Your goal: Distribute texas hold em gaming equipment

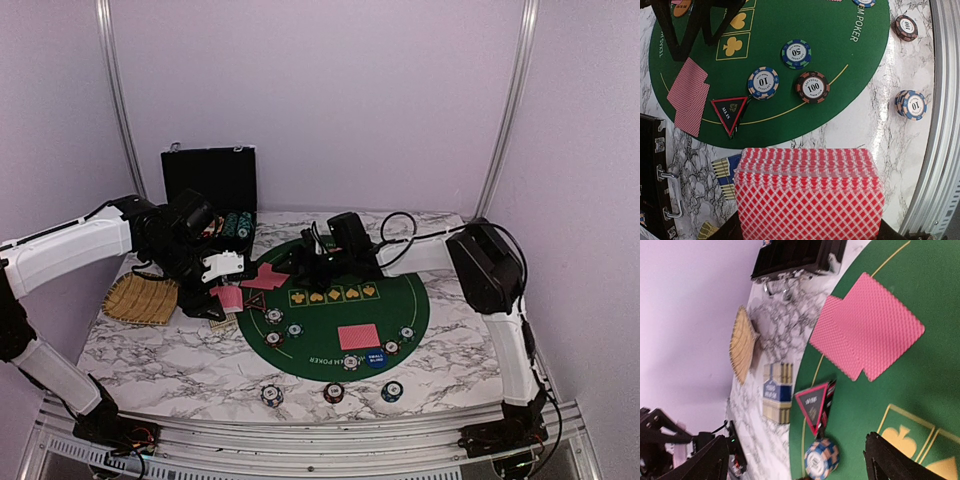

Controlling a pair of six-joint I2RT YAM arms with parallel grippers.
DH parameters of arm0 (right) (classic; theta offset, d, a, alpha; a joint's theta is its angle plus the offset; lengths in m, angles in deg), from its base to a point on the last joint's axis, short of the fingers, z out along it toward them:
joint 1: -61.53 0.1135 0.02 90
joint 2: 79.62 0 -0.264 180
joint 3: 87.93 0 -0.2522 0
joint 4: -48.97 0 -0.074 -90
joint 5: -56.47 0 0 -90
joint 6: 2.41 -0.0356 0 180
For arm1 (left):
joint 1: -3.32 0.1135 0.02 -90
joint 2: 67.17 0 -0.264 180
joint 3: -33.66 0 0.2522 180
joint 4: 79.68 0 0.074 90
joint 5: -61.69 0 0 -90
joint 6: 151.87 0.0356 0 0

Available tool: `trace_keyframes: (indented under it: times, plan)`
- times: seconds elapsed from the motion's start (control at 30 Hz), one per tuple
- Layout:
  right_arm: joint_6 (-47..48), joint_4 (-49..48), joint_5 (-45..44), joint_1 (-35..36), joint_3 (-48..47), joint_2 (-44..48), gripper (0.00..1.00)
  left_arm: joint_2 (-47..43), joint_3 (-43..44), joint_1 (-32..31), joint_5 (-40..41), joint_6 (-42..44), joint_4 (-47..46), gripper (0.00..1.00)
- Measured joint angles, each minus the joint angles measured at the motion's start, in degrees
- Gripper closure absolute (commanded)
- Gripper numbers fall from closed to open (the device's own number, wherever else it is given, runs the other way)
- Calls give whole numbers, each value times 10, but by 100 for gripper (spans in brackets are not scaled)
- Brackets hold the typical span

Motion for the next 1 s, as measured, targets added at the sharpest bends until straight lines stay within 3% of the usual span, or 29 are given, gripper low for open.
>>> trace_keyframes:
  times: [0.2,0.37,0.67,1.0]
  plan:
    - [-58,-118,48,6,137,91,6,0,0,0,0,0,0,84]
    - [-109,-204,80,31,190,116,6,0,1,0,0,0,0,84]
    - [-178,-299,111,97,196,115,6,1,1,0,0,0,1,84]
    - [-218,-339,123,119,157,75,7,1,3,0,0,0,1,84]
